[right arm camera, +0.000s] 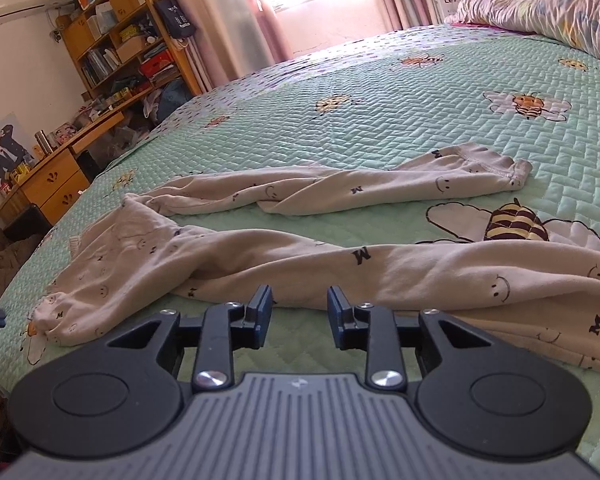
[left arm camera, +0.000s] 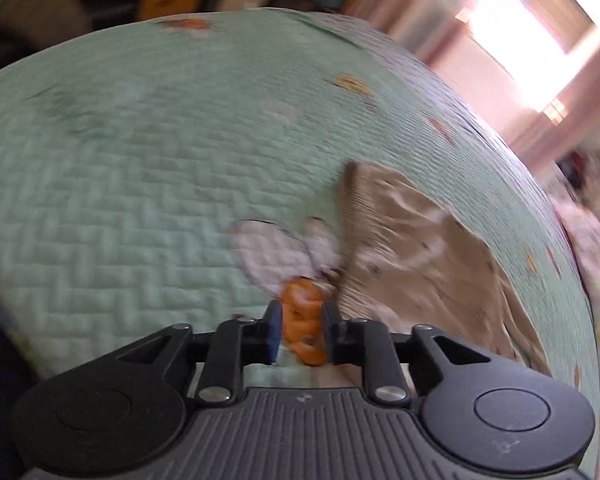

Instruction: Fold clothes

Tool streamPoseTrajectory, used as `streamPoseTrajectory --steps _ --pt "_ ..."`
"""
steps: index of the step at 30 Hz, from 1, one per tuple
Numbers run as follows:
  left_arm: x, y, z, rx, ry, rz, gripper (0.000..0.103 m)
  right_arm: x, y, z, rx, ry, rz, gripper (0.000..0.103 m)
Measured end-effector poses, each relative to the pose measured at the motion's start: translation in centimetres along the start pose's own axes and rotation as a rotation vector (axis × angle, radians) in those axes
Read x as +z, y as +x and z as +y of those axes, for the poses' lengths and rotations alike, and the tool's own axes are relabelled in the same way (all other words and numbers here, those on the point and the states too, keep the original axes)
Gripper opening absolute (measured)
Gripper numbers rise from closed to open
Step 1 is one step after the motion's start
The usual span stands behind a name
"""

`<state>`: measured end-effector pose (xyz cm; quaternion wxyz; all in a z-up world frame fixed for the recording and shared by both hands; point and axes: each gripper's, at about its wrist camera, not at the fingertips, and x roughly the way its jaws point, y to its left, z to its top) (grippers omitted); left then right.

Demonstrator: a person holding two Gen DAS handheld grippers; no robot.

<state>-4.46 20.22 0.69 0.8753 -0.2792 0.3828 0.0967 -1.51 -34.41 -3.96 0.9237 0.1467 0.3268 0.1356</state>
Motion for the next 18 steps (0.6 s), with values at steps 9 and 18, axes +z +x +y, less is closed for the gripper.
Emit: streamPoseTrajectory --steps 9,18 --pt "-2.7 3.2 0.3 -0.098 -0.122 0.052 0.054 0.0 -1.5 1.5 -0.03 -0.026 -0.007 0.037" --pt "-2.9 5.6 -0.7 -0.128 -0.164 0.047 0.021 -0.5 -1.4 3.1 -0.026 -0.062 0.011 0.037"
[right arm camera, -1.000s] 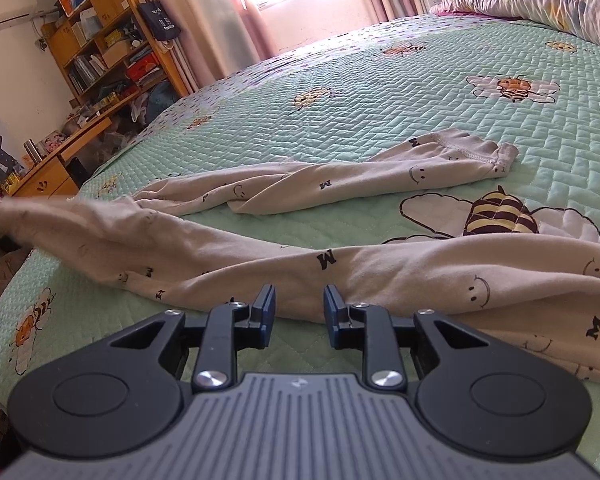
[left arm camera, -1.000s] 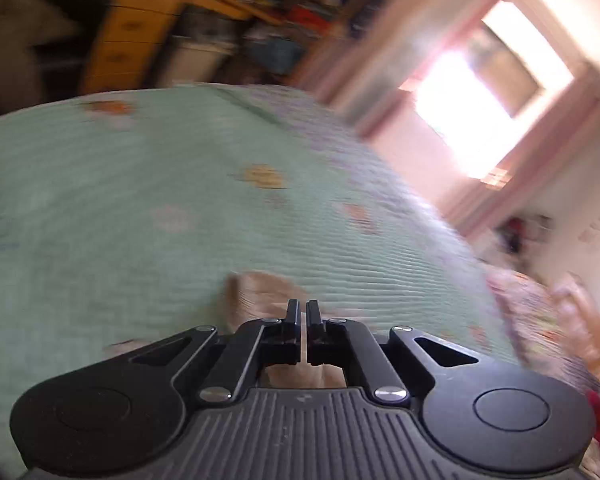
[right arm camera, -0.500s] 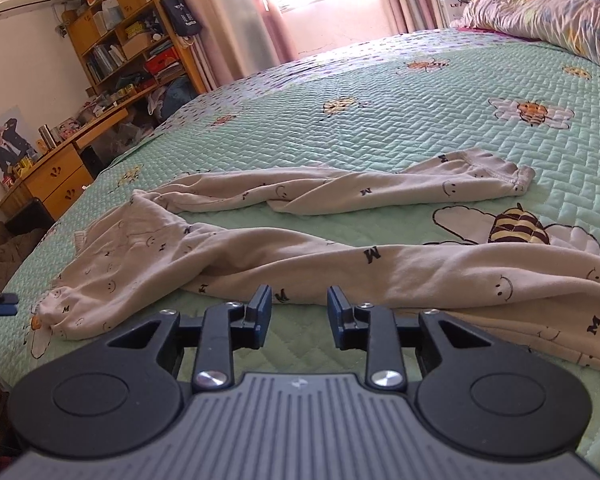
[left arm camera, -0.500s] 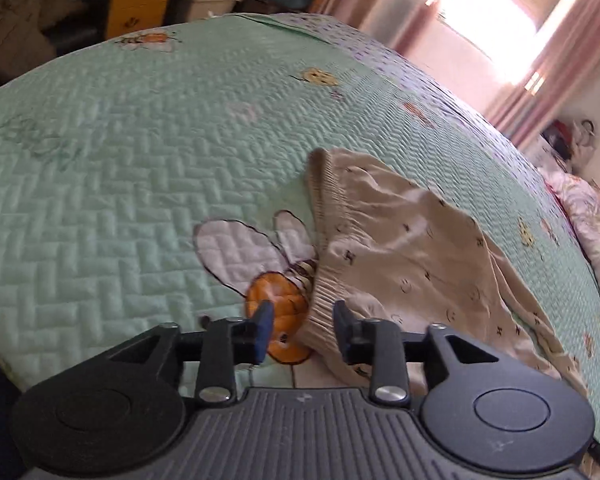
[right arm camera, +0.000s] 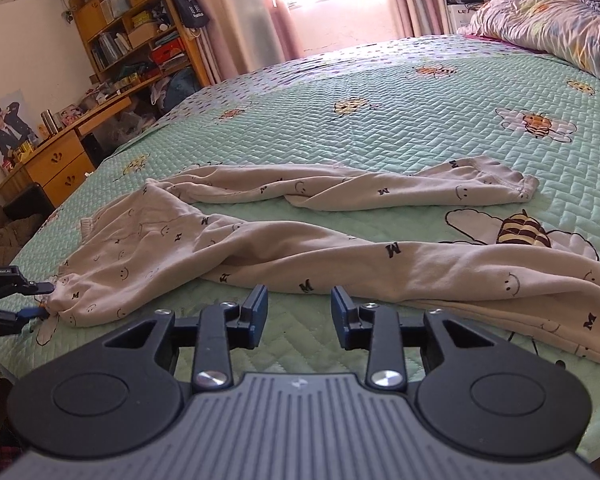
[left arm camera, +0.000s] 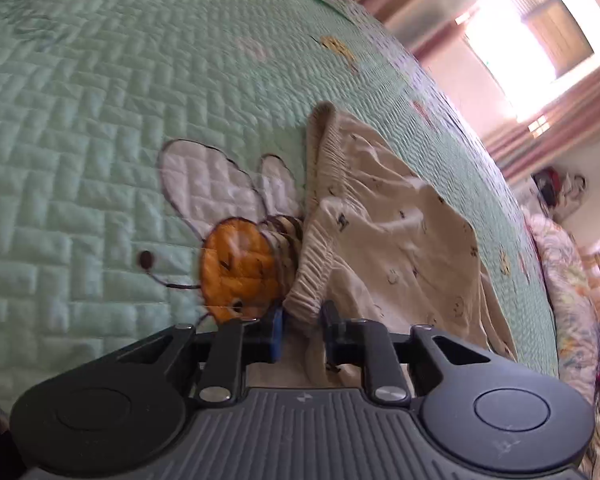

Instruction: Fold clothes

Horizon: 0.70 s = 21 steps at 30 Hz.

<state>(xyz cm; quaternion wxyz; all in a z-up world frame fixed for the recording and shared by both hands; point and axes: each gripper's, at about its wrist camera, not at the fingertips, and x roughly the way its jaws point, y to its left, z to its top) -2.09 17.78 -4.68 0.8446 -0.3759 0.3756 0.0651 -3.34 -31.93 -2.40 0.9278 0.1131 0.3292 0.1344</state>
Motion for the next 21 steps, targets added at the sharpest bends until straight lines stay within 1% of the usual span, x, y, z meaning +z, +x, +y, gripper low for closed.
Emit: streamPoseTrajectory --steps 1,3,5,9,10,11,12,13,14,16,18,19,20,21 --pt "0.2 -0.6 -0.8 -0.007 0.018 -0.018 0.02 0.0 0.0 0.1 -0.004 -0.004 0.002 0.037" --pt "0.6 -3.1 -2.5 -0.022 0.056 -0.076 0.02 0.1 -0.3 0.3 -0.015 -0.009 0.004 0.037" --pt "0.6 -5.6 -3.7 -0.011 0.095 -0.108 0.02 0.3 -0.6 0.5 -0.025 -0.014 0.0 0.037" --pt "-0.4 -6.8 -2.8 0.11 0.13 -0.031 0.021 0.4 -0.7 1.0 -0.036 -0.023 0.001 0.037" --pt "-0.7 -6.7 -2.3 0.143 0.134 0.003 0.022 0.4 -0.6 1.1 -0.034 -0.023 0.005 0.037" --pt "-0.9 -5.7 -1.1 0.183 0.126 0.075 0.022 0.3 -0.4 1.4 -0.032 -0.026 0.011 0.037" --pt "-1.1 -4.8 0.0 0.207 0.11 0.139 0.023 0.2 -0.2 1.6 -0.029 -0.03 0.02 0.037" --pt "-1.2 -4.6 1.2 0.181 0.07 0.168 0.023 0.1 0.1 2.1 -0.025 -0.04 0.032 0.037" --pt "-1.2 -5.1 2.1 0.144 0.036 0.159 0.025 0.1 0.2 2.5 -0.021 -0.055 0.036 0.037" --pt "-0.3 -6.8 2.5 0.108 0.028 0.107 0.026 0.2 0.2 3.4 -0.016 -0.092 0.035 0.037" --pt "0.9 -8.4 1.7 0.138 0.076 0.009 0.027 0.2 0.1 4.0 -0.021 -0.12 0.028 0.038" --pt "1.7 -9.1 1.3 0.149 0.097 -0.036 0.03 0.3 0.2 4.0 -0.022 -0.117 0.028 0.038" --pt "2.6 -9.3 1.0 0.144 0.105 -0.065 0.037 0.3 0.4 3.9 -0.017 -0.105 0.032 0.038" --pt "3.7 -9.3 0.7 0.128 0.105 -0.083 0.04 0.4 0.8 3.7 -0.009 -0.087 0.043 0.039"
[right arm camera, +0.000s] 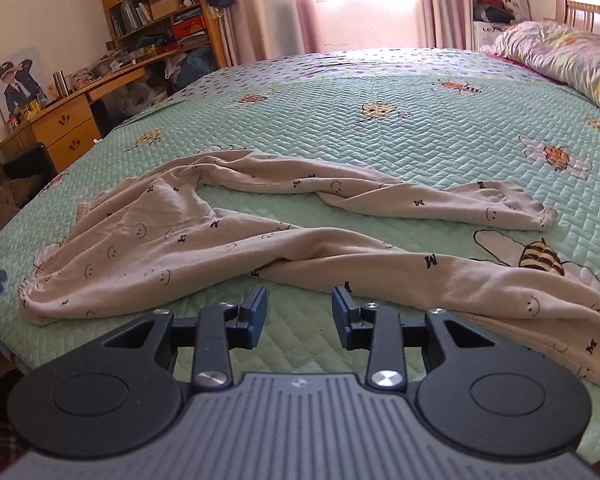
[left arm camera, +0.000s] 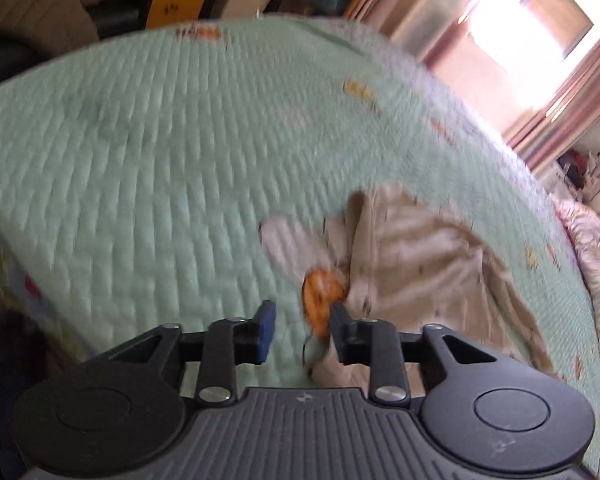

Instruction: Fold clothes

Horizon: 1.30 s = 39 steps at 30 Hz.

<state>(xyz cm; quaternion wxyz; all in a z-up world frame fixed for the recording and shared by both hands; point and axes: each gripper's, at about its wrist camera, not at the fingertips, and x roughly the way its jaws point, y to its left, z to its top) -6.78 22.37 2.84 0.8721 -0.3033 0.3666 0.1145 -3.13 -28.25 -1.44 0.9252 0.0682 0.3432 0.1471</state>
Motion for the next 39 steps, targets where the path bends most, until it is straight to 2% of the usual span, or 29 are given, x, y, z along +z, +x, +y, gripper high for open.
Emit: streamPoseTrajectory --steps 2,3,4,6,9,12,15,18,21,22,23,24,27,31,36,39 --pt "2.1 1.2 -0.7 -0.035 0.026 -0.032 0.046 -0.1 0.6 0.0 0.008 0.019 0.02 0.039" --pt "3.1 2.4 -1.3 -0.024 0.049 -0.045 0.049 -0.2 0.9 0.0 0.011 0.022 0.029 0.038" --pt "4.0 3.6 -1.9 -0.011 0.069 -0.053 0.057 -0.3 1.2 0.2 0.015 0.021 0.038 0.038" --pt "5.8 6.3 -2.6 0.018 0.093 -0.046 0.058 -0.4 1.4 0.6 0.02 0.004 0.045 0.038" --pt "7.2 10.3 -3.5 0.001 0.099 0.009 0.058 -0.2 1.4 1.0 0.023 -0.025 0.043 0.039" --pt "7.3 12.7 -4.7 0.0 0.13 0.033 0.058 0.1 1.7 0.9 0.024 -0.026 0.044 0.039" --pt "7.0 13.9 -5.8 0.027 0.186 0.022 0.069 0.2 2.3 0.7 0.025 -0.017 0.059 0.039" --pt "7.1 14.6 -6.1 0.005 0.195 0.021 0.07 0.1 3.0 0.6 0.028 -0.009 0.076 0.039" --pt "7.3 16.2 -6.4 0.003 0.207 0.065 0.069 -0.2 3.5 0.6 0.034 -0.005 0.088 0.039" --pt "7.2 17.1 -6.5 0.008 0.218 0.094 0.057 -0.3 3.5 0.7 0.035 -0.006 0.089 0.039" --pt "7.1 18.0 -6.7 0.015 0.229 0.123 0.028 -0.3 3.5 0.7 0.034 -0.007 0.089 0.039" --pt "6.9 18.6 -6.8 0.027 0.235 0.14 0.02 -0.4 3.4 0.7 0.034 -0.008 0.087 0.039" --pt "6.4 18.0 -7.3 0.044 0.241 0.11 0.011 -0.4 3.2 0.5 0.024 -0.009 0.083 0.039" --pt "5.5 13.3 -9.0 -0.001 0.282 0.011 0.009 -0.2 2.8 -0.3 0.003 0.007 0.065 0.039" --pt "3.9 5.3 -10.4 -0.152 0.302 -0.11 0.009 -0.3 2.4 -0.6 0.01 0.018 0.046 0.039" --pt "2.5 3.4 -10.7 -0.2 0.313 -0.102 0.01 -0.6 2.3 -0.7 0.022 0.029 0.043 0.039"
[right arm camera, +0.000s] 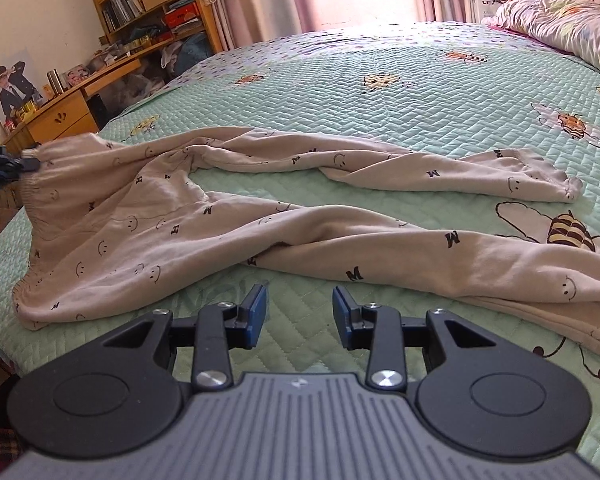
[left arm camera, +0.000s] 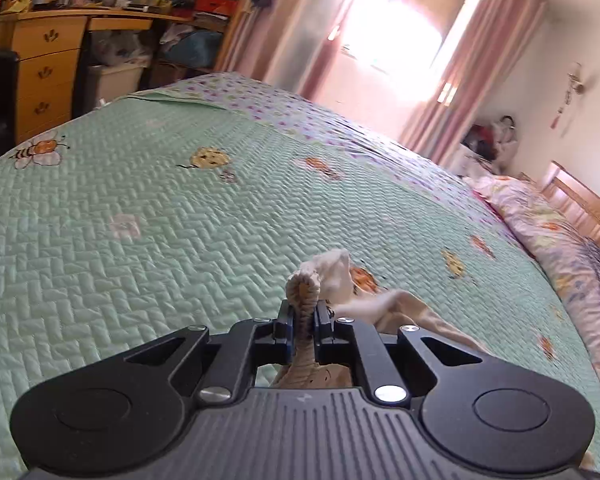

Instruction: Fold clothes

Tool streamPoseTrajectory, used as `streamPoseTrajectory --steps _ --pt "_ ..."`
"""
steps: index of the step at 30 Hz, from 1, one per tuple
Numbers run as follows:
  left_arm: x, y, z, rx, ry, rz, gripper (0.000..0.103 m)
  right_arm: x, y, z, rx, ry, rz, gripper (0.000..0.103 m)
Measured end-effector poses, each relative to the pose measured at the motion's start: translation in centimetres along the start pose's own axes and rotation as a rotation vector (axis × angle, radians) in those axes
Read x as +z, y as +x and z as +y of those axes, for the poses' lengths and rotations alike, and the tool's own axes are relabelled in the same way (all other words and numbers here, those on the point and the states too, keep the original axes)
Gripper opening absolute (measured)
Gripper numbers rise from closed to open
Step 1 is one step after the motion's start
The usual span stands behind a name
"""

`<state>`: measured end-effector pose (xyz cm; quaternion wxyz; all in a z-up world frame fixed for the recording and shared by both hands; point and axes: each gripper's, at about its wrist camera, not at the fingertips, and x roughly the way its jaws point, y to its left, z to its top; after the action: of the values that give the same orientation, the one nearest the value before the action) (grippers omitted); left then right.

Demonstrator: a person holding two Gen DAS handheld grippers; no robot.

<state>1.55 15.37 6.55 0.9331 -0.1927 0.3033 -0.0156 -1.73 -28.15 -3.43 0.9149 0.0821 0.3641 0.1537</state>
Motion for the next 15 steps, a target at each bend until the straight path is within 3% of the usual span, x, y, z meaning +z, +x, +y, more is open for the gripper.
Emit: streamPoseTrajectory --steps 5,12,15 --pt "-2.7 -0.4 0.4 -0.018 -0.05 0.085 0.01 -0.3 -0.8 -0.3 0.014 0.019 -0.013 0.039" --pt "-5.0 -1.8 -1.5 -0.045 0.036 0.104 0.01 -0.1 -2.1 -1.6 0.002 0.063 -0.045 0.039" --pt "-4.8 -3.5 -2.4 -0.084 0.061 0.06 0.01 -0.1 -2.5 -2.0 -0.004 0.078 -0.058 0.039"
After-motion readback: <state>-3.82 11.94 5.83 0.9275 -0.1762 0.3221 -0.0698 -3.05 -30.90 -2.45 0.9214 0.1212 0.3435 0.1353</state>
